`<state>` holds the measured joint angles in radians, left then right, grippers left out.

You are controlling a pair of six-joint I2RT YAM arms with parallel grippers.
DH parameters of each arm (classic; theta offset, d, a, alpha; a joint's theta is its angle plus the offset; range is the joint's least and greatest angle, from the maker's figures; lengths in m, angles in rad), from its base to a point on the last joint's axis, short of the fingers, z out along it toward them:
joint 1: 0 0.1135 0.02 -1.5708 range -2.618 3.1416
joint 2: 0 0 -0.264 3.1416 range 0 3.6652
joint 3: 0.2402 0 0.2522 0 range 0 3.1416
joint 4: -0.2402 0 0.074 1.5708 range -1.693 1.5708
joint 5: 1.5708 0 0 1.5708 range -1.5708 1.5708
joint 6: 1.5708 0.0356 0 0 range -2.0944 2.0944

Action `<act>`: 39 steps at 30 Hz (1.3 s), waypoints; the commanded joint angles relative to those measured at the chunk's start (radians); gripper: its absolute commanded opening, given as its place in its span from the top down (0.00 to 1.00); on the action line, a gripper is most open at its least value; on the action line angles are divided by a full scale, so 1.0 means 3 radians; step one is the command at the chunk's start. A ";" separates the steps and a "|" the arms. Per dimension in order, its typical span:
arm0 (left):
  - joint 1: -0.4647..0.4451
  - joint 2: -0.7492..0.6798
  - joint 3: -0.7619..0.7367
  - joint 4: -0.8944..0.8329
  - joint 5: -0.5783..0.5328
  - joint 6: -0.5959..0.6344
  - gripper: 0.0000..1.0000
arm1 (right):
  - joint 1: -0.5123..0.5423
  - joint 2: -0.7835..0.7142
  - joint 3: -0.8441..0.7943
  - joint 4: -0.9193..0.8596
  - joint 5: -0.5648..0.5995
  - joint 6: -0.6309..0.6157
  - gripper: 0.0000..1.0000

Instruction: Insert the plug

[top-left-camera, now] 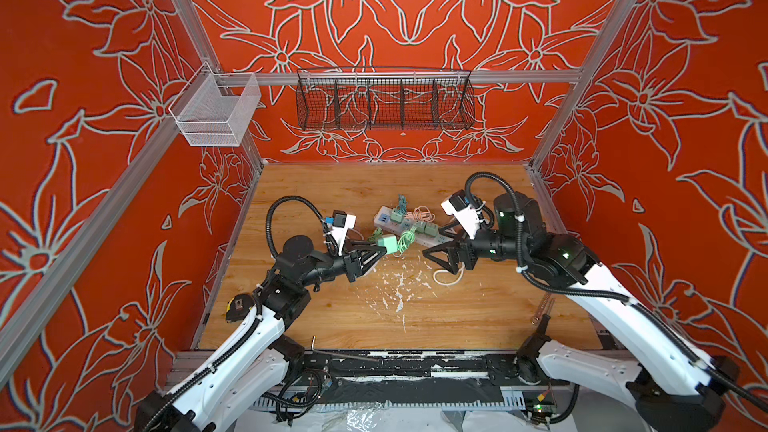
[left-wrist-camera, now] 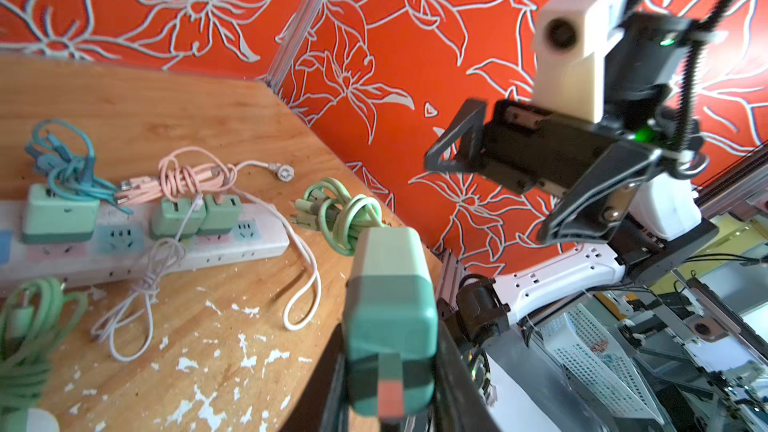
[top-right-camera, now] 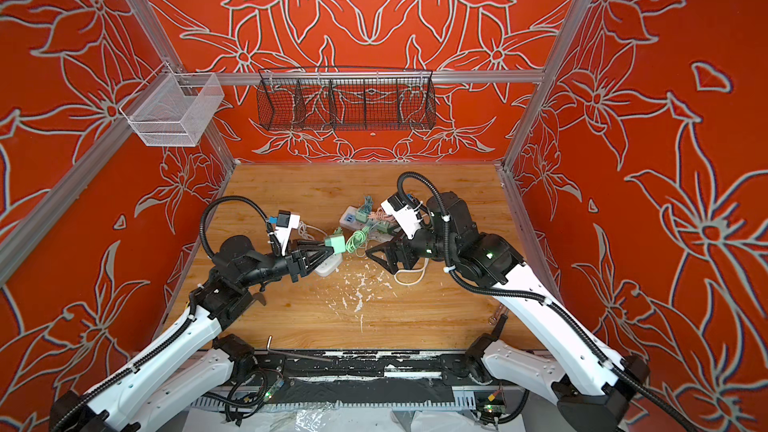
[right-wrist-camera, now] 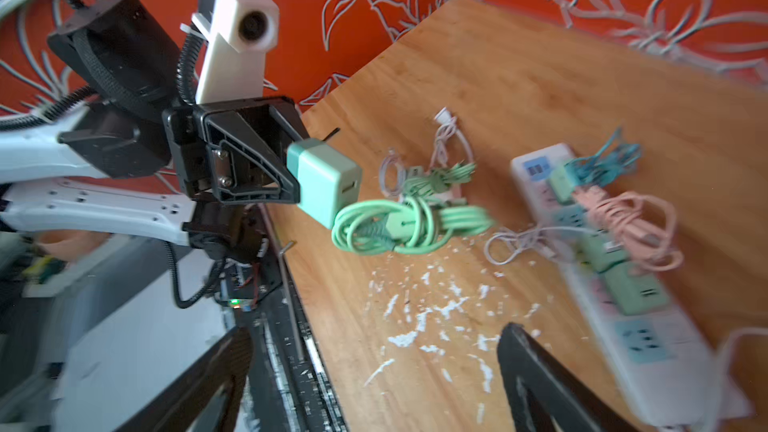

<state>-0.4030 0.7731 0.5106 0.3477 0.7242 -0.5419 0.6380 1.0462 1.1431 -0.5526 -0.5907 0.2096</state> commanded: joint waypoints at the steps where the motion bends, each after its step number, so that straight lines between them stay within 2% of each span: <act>1: 0.0024 -0.0122 -0.0137 0.0670 -0.0133 -0.0098 1.00 | -0.0041 0.0074 -0.0302 0.0762 -0.0907 0.0964 0.05; 3: 0.0024 -0.0179 -0.0183 0.0767 -0.0134 -0.0064 1.00 | -0.0043 0.0153 -0.0383 0.1107 -0.1074 0.1231 0.05; 9: 0.0024 -0.0285 -0.0279 0.0889 -0.0011 -0.0062 1.00 | -0.0040 0.0361 -0.0367 0.1721 -0.1264 0.1597 0.05; 17: 0.0025 -0.0365 -0.0298 0.0953 0.0091 -0.0107 1.00 | 0.0014 0.0706 -0.0217 0.2114 -0.1458 0.1786 0.06; 19: 0.0024 -0.0365 -0.0281 0.0919 0.0111 -0.0092 1.00 | 0.0046 0.0758 -0.0197 0.2225 -0.1475 0.1812 0.07; 21: 0.0024 -0.0368 -0.0275 0.0917 0.0135 -0.0096 1.00 | 0.0083 0.0787 -0.0144 0.2269 -0.1482 0.1792 0.13; 26: 0.0024 -0.0328 -0.0230 0.0816 0.0136 -0.0129 1.00 | 0.0166 0.0793 0.0007 0.2010 -0.1497 0.1507 0.31; 32: 0.0030 -0.0223 -0.0194 0.0859 0.0153 -0.0258 1.00 | 0.0260 0.0815 0.0295 0.1247 -0.1468 0.0943 0.41; 39: 0.0030 -0.0209 -0.0204 0.0928 0.0153 -0.0296 1.00 | 0.0346 0.0894 0.0561 0.0656 -0.1358 0.0560 0.52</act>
<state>-0.4000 0.7017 0.4320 0.6006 0.7959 -0.6155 0.7124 1.3106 1.2625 -0.2558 -0.9710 0.4576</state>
